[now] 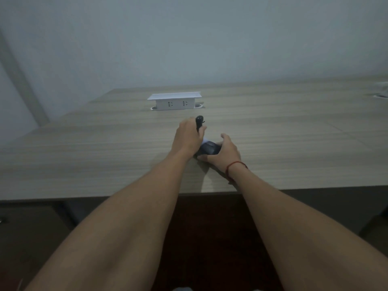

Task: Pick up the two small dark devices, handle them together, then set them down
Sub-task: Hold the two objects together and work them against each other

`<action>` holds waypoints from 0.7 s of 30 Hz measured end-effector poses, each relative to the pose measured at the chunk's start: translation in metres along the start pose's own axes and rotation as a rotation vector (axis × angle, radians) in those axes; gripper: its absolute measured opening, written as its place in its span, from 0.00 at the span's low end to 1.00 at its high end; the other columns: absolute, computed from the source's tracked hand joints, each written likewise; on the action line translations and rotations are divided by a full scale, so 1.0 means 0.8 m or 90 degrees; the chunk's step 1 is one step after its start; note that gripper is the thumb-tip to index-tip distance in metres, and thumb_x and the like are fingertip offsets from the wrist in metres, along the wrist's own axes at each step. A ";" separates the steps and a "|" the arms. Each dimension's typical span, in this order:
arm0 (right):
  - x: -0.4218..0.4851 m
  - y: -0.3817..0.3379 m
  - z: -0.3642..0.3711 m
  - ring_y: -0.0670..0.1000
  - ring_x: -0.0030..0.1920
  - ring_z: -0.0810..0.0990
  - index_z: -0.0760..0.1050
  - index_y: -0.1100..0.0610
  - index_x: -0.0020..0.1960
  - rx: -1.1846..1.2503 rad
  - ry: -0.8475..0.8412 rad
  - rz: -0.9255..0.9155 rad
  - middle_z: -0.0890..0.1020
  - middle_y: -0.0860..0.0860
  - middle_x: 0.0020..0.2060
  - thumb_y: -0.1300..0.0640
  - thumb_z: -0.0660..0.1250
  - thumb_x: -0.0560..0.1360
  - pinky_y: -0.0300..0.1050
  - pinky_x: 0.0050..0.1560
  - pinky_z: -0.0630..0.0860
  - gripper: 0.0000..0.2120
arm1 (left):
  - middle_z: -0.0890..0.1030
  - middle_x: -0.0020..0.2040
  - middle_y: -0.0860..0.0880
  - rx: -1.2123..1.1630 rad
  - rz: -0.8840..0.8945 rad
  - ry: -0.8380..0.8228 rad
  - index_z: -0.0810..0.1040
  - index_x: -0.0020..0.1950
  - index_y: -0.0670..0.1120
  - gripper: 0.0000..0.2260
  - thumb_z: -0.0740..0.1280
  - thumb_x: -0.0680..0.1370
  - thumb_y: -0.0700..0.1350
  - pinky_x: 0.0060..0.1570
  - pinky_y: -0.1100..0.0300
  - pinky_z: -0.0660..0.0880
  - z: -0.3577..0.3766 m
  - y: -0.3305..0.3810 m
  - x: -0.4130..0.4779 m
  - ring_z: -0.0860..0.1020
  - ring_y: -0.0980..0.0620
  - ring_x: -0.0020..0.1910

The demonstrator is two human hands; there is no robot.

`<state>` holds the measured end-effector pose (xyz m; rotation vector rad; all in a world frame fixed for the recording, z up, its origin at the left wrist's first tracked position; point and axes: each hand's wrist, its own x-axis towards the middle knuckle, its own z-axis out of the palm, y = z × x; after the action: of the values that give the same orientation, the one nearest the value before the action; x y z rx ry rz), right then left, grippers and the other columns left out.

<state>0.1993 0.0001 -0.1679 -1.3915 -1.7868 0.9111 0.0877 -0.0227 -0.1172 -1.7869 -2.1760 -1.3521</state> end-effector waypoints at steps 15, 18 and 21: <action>-0.006 0.000 -0.005 0.52 0.57 0.77 0.74 0.50 0.63 -0.038 -0.005 -0.054 0.76 0.45 0.51 0.45 0.79 0.62 0.54 0.61 0.77 0.32 | 0.80 0.43 0.42 -0.109 -0.083 0.071 0.80 0.48 0.36 0.13 0.67 0.77 0.47 0.43 0.56 0.74 -0.030 -0.028 -0.007 0.77 0.46 0.43; -0.007 0.000 -0.006 0.52 0.59 0.76 0.73 0.50 0.64 -0.024 -0.007 -0.048 0.77 0.46 0.54 0.46 0.79 0.62 0.53 0.61 0.76 0.33 | 0.81 0.48 0.39 -0.068 -0.115 0.025 0.79 0.51 0.37 0.12 0.67 0.77 0.47 0.45 0.56 0.74 -0.019 -0.035 -0.013 0.79 0.43 0.47; -0.006 -0.003 -0.007 0.54 0.62 0.75 0.71 0.52 0.67 -0.036 -0.023 -0.049 0.77 0.50 0.61 0.45 0.79 0.63 0.54 0.63 0.75 0.36 | 0.80 0.51 0.37 -0.015 -0.124 0.003 0.78 0.51 0.37 0.13 0.66 0.78 0.47 0.47 0.53 0.76 -0.022 -0.041 -0.013 0.79 0.39 0.49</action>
<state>0.2038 -0.0045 -0.1637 -1.3384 -1.8940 0.8563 0.0563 -0.0406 -0.1304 -1.6117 -2.3951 -1.4219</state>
